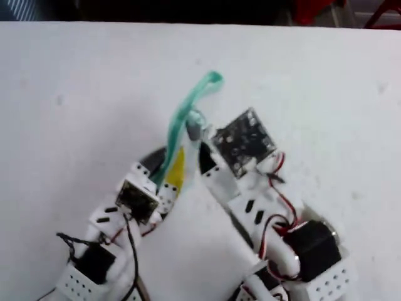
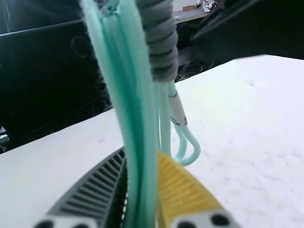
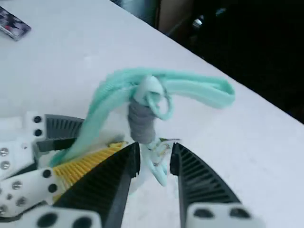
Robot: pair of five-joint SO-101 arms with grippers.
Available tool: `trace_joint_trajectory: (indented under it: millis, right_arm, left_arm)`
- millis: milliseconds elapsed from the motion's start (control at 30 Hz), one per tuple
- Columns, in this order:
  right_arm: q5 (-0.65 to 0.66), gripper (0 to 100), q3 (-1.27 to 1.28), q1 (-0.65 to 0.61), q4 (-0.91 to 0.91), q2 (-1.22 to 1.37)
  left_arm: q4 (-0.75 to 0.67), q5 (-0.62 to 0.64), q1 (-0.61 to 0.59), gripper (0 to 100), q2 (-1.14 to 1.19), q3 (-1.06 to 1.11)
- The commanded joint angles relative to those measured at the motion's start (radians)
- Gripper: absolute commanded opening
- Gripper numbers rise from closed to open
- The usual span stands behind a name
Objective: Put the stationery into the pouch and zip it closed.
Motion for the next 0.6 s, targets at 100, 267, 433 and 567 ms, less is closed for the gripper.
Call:
trace_joint_trajectory:
  millis: [100, 267, 433, 567]
  right_arm:
    - [-0.017, 10.4, 0.087, -0.058, -0.177, -0.005]
    - [-0.018, 10.2, 0.094, -0.033, -0.214, -0.005]
    - [-0.018, 10.5, 0.095, -0.042, -0.236, -0.005]
    - [-0.009, 12.8, 0.103, -0.090, -0.236, -0.005]
  left_arm:
    - [0.008, -0.014, -0.010, 2, -0.001, -0.011]
    - [0.008, -0.014, -0.002, 2, -0.001, -0.011]
    - [0.058, -0.014, -0.001, 2, -0.001, -0.037]
    - [0.144, -0.014, -0.001, 2, -0.001, -0.092]
